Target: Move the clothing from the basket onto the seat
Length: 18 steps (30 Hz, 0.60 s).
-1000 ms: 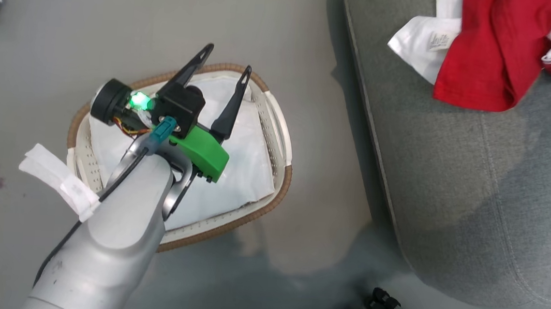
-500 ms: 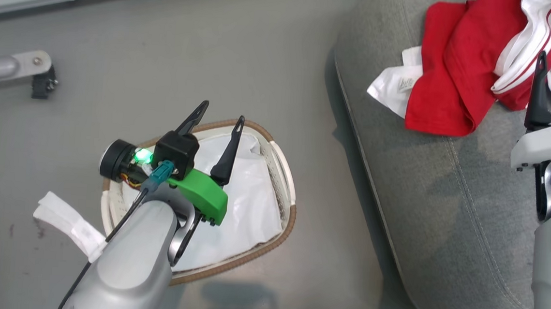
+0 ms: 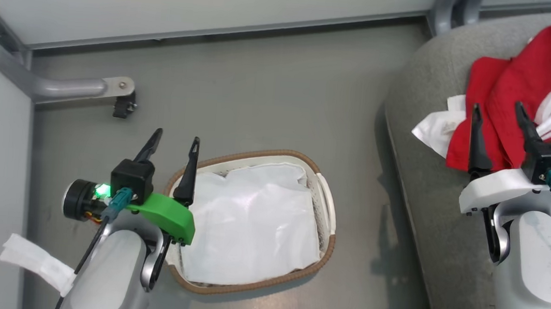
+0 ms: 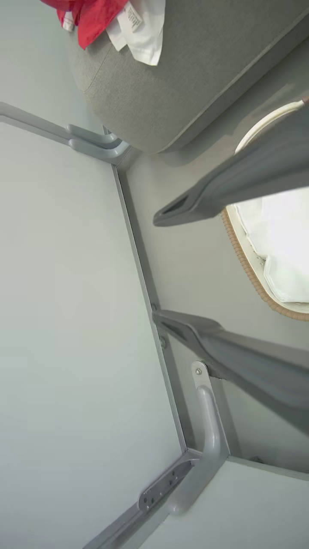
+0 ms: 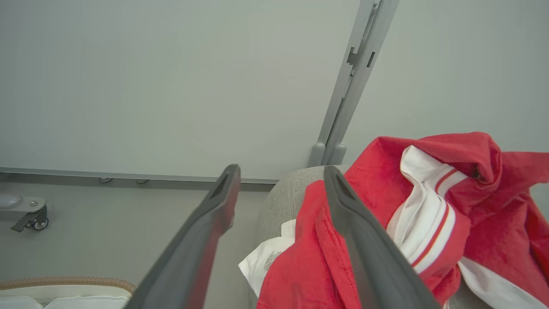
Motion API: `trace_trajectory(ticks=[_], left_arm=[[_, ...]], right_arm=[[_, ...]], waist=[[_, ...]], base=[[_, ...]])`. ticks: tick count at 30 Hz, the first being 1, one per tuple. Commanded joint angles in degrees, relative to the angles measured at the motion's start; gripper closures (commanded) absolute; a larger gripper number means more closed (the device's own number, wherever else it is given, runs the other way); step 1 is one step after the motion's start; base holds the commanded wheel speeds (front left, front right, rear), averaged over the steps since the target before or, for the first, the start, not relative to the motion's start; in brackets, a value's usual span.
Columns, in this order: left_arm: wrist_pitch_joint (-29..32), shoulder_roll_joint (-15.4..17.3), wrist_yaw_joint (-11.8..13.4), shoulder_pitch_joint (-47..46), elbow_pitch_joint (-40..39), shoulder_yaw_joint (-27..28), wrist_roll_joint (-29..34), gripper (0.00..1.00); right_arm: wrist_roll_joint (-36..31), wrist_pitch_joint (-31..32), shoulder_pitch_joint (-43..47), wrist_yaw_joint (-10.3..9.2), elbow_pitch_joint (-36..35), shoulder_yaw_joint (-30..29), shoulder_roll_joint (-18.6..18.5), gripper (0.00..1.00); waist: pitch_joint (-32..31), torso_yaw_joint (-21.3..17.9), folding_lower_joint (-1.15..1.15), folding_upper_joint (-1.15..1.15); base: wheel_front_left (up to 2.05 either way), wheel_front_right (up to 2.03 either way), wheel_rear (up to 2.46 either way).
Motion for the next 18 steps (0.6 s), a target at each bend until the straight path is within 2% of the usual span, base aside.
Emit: trace_trajectory(ticks=[1,8,18], left_arm=[[-0.05,-0.06,0.34,1.60,-0.61,1.12,0.18,0.00],[-0.05,-0.73,0.58,5.88,-1.77,6.32,0.71,0.00],[-0.05,-1.95,0.39,12.96,-3.80,11.94,2.46,0.00]], right_arm=[[0.61,-0.01,1.33,-0.08,0.47,0.70,0.00,0.00],[4.52,-0.01,3.04,-0.08,2.25,5.50,-0.02,0.00],[6.02,-0.01,8.22,-0.08,2.28,7.14,-0.04,0.00]], waist=[[-3.01,3.30,0.00,0.00],[-5.40,5.31,0.00,0.00],[-9.24,6.96,0.00,0.00]], base=[[0.00,0.00,0.00],[0.00,0.00,0.00],[0.00,0.00,0.00]])
